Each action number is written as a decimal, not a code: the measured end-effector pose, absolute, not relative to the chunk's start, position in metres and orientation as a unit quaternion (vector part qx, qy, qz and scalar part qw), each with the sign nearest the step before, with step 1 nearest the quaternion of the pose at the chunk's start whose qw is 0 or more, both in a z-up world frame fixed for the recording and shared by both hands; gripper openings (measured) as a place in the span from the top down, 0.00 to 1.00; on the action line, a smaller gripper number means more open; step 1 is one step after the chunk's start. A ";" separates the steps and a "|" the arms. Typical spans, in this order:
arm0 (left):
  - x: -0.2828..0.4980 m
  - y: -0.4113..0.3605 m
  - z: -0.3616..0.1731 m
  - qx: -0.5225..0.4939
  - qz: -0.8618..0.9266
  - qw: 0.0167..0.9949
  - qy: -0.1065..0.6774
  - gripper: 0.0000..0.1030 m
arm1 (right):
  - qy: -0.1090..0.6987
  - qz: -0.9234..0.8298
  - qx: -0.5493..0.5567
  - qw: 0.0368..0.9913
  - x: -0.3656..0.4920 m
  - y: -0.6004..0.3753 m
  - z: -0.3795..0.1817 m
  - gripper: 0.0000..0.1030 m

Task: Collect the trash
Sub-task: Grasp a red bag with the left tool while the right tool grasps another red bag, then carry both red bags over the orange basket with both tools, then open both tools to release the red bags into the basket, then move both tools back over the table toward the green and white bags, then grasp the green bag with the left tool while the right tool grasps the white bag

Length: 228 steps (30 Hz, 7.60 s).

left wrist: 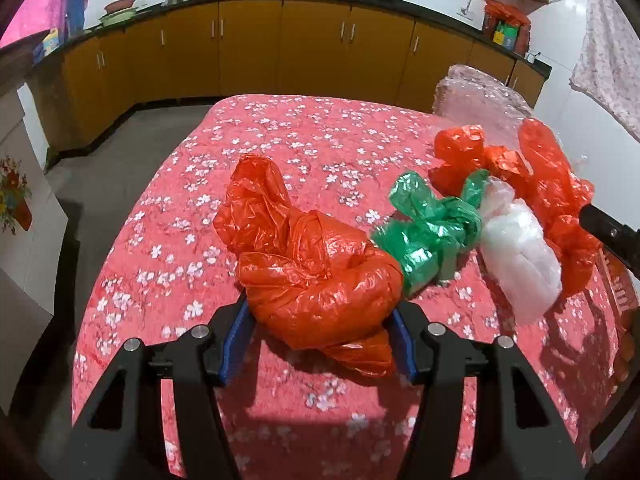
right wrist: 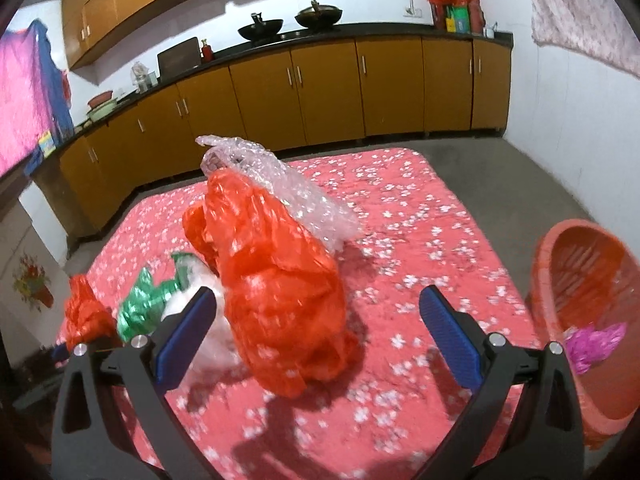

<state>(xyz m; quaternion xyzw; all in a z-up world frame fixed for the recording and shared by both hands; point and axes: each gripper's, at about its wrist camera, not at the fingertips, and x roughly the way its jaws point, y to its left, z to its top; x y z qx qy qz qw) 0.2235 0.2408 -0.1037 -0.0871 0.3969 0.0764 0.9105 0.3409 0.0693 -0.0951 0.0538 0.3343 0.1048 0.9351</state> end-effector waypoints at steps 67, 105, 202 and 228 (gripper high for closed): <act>0.203 0.036 -0.011 0.003 -0.146 0.940 0.309 0.42 | 0.301 -0.053 0.113 0.946 0.221 -0.162 -0.065 0.44; 0.268 -0.136 -0.046 0.031 -0.307 0.891 0.333 0.42 | 0.296 -0.141 0.186 0.926 0.238 -0.248 -0.100 0.44; 0.200 0.286 -0.069 -0.075 0.125 0.940 0.309 0.04 | 0.384 0.126 0.016 0.915 0.332 0.146 -0.114 0.21; 0.286 0.181 -0.094 -0.038 0.002 0.923 0.383 0.03 | 0.416 0.044 0.031 0.908 0.331 0.028 -0.136 0.52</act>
